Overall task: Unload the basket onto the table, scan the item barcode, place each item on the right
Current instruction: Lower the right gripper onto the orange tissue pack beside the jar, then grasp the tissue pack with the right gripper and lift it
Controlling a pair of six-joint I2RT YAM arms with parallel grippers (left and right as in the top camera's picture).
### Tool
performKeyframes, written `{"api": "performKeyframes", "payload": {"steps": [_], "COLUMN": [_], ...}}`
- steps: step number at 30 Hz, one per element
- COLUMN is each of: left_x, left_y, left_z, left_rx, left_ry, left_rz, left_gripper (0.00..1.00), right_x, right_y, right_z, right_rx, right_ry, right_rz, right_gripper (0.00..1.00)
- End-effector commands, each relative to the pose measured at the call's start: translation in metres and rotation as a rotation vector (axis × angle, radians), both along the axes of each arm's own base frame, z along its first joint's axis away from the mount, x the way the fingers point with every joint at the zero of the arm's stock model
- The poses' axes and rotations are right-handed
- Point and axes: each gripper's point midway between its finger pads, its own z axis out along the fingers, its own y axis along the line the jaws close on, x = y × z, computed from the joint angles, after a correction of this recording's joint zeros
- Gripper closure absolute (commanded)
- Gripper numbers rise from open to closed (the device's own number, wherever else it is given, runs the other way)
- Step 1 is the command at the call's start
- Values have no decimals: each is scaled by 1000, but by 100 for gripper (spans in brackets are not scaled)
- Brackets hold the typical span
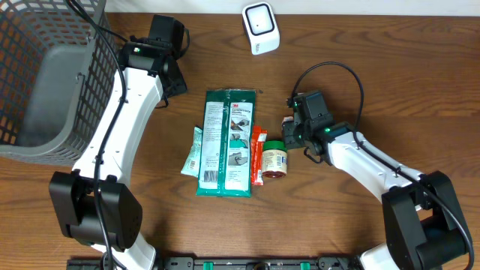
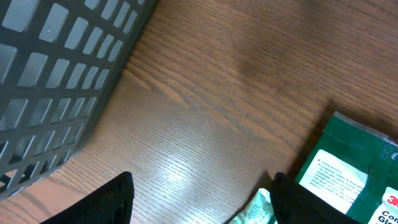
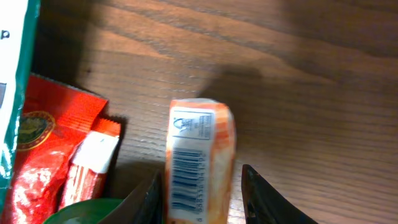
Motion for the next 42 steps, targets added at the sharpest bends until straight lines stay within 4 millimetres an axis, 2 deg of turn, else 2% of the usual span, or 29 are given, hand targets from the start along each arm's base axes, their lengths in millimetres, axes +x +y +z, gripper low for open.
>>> {"api": "performKeyframes", "payload": {"steps": [1, 9, 13, 16, 20, 22, 23, 29, 38, 39, 40, 42], "left_x": [-1, -1, -1, -1, -1, -1, -1, -1, -1, -1, 1, -5], "left_y": [4, 4, 4, 4, 4, 4, 4, 4, 4, 4, 0, -13], "left_z": [-5, -5, -5, -5, -5, -5, -5, -5, -5, -5, -6, -9], "left_rx": [21, 21, 21, 21, 21, 21, 21, 21, 21, 14, -10, -85], "left_ry": [11, 11, 11, 11, 11, 11, 12, 11, 12, 9, 2, 32], "left_rz": [23, 23, 23, 23, 23, 23, 23, 23, 23, 26, 25, 1], "left_gripper": [29, 30, 30, 30, 29, 30, 29, 30, 29, 22, 6, 5], "right_x": [-4, -7, -4, 2, 6, 3, -3, -12, -20, -21, -23, -25], "right_y": [2, -5, -4, 4, 7, 7, 4, -11, -37, -40, -42, -45], "right_z": [-2, -10, -7, 17, 64, 85, 110, 157, 191, 194, 198, 201], "right_rx": [-7, -16, -10, 33, 83, 129, 201, 447, 713, 733, 754, 772], "right_ry": [6, 10, -3, -48, -132, -153, -170, -184, -206, -211, -219, -224], "right_rz": [7, -39, -40, -22, -12, -2, 10, 59, 186, 195, 214, 223], "right_gripper": [65, 66, 77, 83, 92, 92, 92, 93, 93, 93, 93, 93]}}
